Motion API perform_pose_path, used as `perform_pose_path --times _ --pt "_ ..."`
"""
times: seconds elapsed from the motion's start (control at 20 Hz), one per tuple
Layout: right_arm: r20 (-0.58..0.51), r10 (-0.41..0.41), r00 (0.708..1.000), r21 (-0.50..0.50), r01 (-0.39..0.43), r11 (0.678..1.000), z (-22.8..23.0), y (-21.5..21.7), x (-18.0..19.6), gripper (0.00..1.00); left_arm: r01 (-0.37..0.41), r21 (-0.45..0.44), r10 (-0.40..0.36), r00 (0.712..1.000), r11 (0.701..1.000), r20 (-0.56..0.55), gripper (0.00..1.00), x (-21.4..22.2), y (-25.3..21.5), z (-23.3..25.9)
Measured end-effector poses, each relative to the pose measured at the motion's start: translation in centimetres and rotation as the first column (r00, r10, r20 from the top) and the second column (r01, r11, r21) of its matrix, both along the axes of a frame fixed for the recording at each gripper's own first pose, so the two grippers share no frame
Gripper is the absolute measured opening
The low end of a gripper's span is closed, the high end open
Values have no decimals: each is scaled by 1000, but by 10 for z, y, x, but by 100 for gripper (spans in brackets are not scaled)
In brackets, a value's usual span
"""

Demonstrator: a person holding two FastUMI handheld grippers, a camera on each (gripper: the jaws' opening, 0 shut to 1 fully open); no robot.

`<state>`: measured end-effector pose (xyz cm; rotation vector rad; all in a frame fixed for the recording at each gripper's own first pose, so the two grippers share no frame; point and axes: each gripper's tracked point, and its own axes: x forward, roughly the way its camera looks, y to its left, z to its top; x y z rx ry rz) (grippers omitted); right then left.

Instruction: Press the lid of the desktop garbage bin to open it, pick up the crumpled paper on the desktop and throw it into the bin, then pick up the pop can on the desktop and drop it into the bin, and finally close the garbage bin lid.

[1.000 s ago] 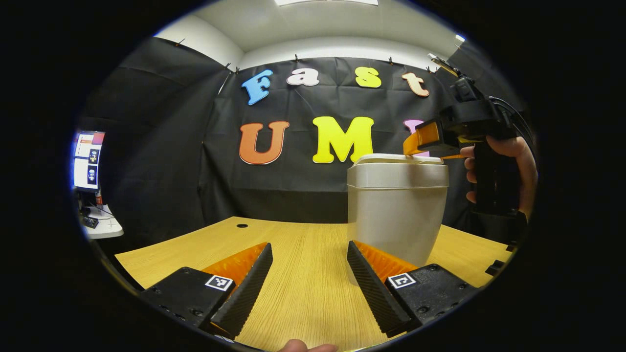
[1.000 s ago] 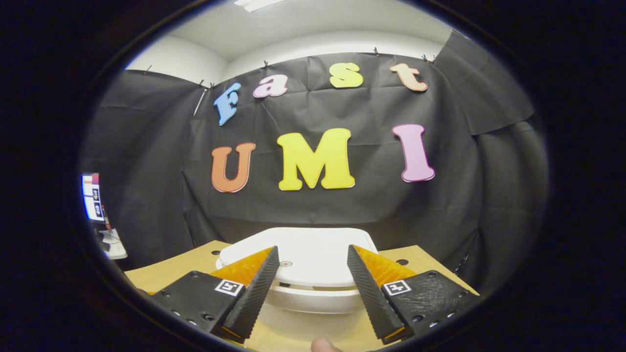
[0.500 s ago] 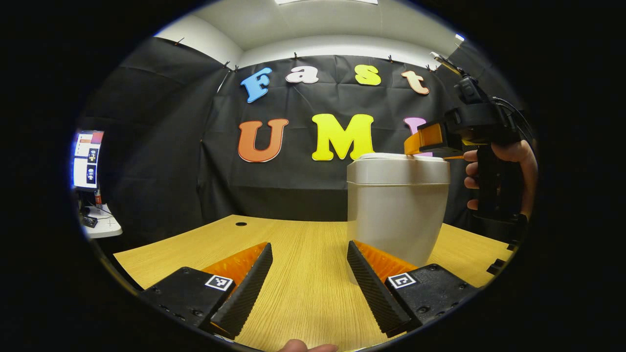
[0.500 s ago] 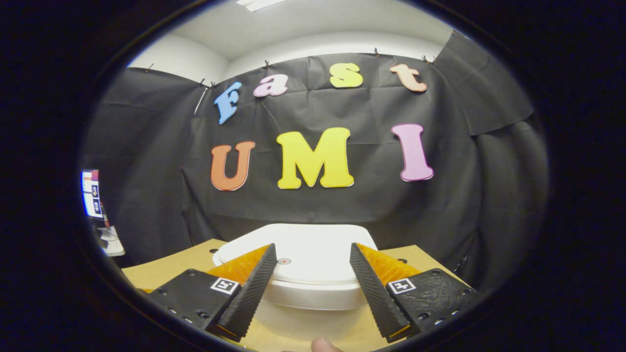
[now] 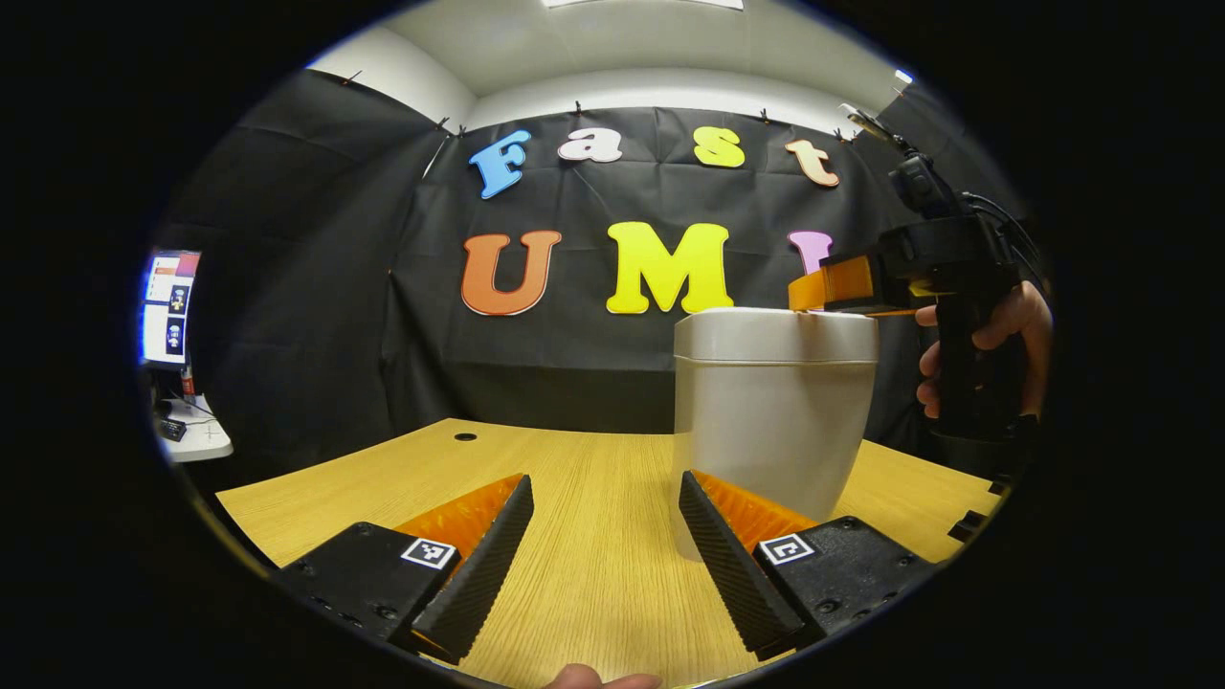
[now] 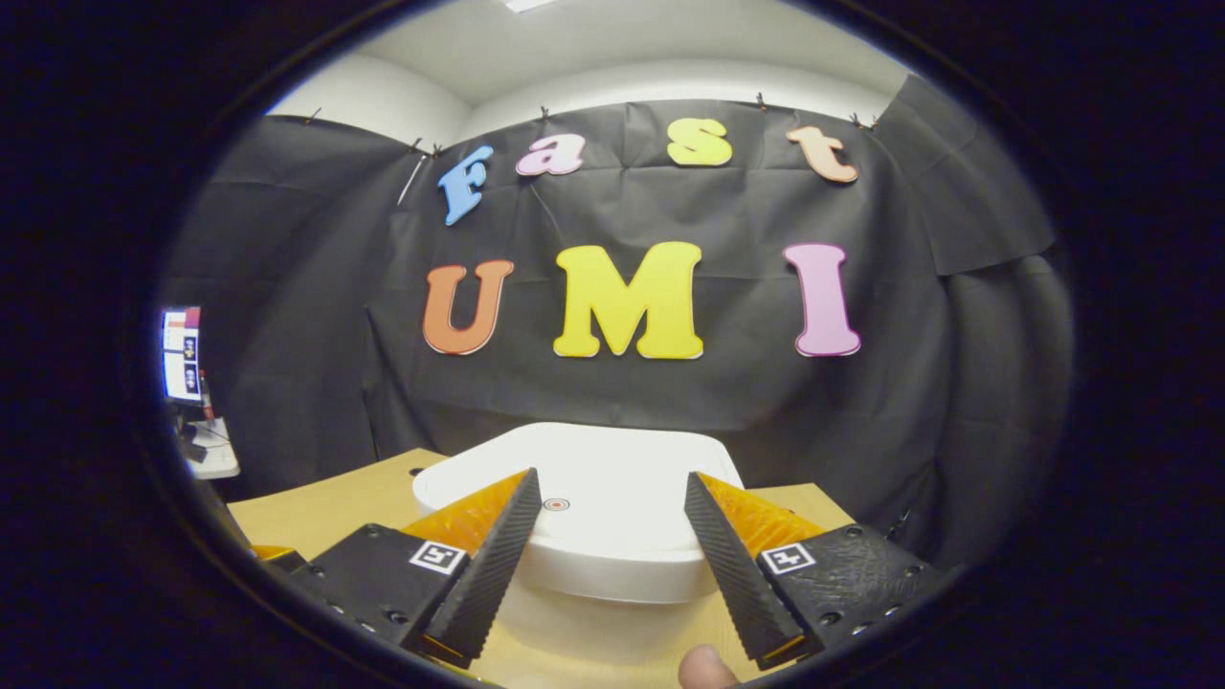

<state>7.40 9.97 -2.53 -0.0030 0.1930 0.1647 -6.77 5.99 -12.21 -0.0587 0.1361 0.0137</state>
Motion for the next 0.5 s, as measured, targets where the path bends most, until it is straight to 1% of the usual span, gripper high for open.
perform_pose_path --times 0.1,0.2,0.3,0.5 --pt "13 -4 1000 10 4 1000 3 0 0 96 2 5 -2 1000 1000 7 99 -2 -1 4" --pt "50 -11 999 44 8 999 7 -1 0 95 0 15 -1 1000 1000 10 99 -1 -2 5" --pt "94 -4 996 47 0 999 9 2 -1 94 -3 23 3 1000 1000 12 99 -1 -2 7" --pt "106 9 994 76 -17 997 13 -3 -7 93 -14 27 14 1000 1000 17 99 2 -4 15"
